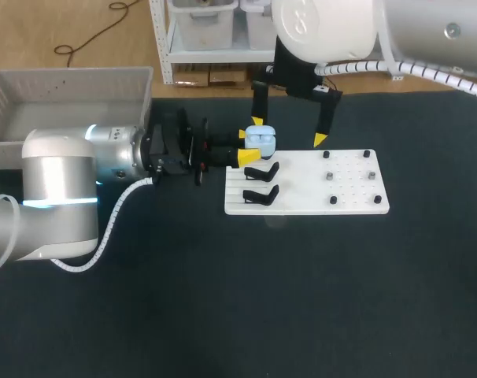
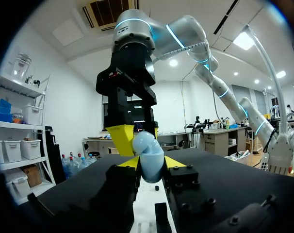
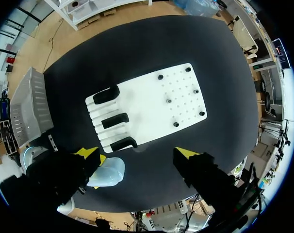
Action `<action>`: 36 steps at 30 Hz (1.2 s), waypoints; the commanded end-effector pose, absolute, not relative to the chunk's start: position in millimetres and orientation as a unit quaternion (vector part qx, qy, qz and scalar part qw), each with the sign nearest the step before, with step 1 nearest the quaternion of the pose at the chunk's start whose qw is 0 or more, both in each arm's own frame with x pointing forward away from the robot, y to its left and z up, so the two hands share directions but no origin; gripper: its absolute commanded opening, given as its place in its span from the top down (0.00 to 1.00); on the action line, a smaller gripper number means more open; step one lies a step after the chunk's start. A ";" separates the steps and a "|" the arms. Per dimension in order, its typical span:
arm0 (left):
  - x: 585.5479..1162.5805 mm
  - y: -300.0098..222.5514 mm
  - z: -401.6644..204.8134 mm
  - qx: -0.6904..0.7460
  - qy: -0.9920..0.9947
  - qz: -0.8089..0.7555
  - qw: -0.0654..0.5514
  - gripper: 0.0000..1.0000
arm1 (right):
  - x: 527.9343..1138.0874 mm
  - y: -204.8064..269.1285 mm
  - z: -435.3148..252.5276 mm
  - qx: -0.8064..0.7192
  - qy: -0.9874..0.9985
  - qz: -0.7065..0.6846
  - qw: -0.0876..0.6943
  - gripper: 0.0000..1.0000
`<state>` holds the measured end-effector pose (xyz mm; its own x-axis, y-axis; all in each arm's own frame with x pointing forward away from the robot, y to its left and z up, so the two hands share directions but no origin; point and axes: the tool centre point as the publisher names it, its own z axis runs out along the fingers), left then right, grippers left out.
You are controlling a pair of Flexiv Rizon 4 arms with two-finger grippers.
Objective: Pick up each earbud case from the left stands, insert the matching earbuds, close the lid, and place the case in the box.
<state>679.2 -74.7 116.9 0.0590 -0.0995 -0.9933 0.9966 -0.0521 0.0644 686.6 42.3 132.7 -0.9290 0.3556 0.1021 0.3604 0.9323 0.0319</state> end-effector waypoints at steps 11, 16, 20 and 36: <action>678.5 -74.6 116.9 0.503 0.446 -0.521 0.526 1.00 | 677.8 33.5 148.0 -0.190 -0.979 -0.056 -0.051 0.00; 678.5 -74.6 116.9 0.503 0.446 -0.521 0.526 1.00 | 674.1 20.4 166.0 -0.185 -0.971 -0.088 -0.121 0.00; 678.5 -74.6 116.9 0.503 0.446 -0.521 0.526 1.00 | 663.5 11.7 177.9 -0.165 -0.969 -0.102 -0.151 0.00; 678.5 -74.6 116.9 0.503 0.446 -0.521 0.526 1.00 | 604.1 -13.2 180.2 -0.123 -0.969 -0.125 -0.174 0.00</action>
